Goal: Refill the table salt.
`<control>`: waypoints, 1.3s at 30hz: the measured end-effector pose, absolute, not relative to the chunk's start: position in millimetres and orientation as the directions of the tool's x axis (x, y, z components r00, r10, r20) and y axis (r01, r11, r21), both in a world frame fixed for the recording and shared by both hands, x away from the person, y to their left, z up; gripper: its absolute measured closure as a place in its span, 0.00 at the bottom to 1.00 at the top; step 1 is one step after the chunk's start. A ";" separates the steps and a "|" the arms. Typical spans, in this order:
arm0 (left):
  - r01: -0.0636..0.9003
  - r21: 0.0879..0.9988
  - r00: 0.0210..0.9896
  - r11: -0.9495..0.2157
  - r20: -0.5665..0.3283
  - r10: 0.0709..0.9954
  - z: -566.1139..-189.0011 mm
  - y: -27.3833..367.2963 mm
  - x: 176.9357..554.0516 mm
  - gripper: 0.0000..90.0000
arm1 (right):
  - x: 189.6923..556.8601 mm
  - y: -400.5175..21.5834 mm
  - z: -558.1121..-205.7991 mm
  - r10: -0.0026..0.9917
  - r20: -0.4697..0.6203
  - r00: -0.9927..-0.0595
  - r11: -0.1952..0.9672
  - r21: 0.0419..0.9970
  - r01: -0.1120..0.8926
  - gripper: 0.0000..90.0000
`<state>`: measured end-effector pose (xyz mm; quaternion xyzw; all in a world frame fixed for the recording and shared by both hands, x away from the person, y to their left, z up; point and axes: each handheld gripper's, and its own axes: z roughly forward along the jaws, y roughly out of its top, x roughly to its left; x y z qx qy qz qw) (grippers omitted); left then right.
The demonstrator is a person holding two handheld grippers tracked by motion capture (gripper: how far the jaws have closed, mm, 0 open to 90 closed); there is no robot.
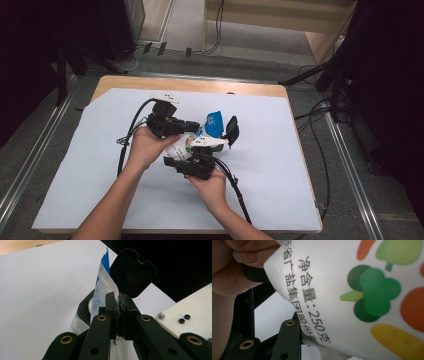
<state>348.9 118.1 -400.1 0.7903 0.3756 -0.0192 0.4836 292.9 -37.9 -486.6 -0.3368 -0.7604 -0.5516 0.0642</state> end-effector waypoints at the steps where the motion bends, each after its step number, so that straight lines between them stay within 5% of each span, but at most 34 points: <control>1: 0.613 0.750 0.716 -0.249 -0.394 0.576 -400.1 117.9 349.1 0.97 | 293.1 -38.0 -486.7 0.440 0.471 -0.764 0.165 0.794 0.585 0.72; 39: 0.607 0.754 0.721 -0.250 -0.390 0.573 -400.5 114.5 350.0 0.97 | 294.6 -40.3 -485.2 0.445 0.462 -0.767 0.176 0.794 0.581 0.72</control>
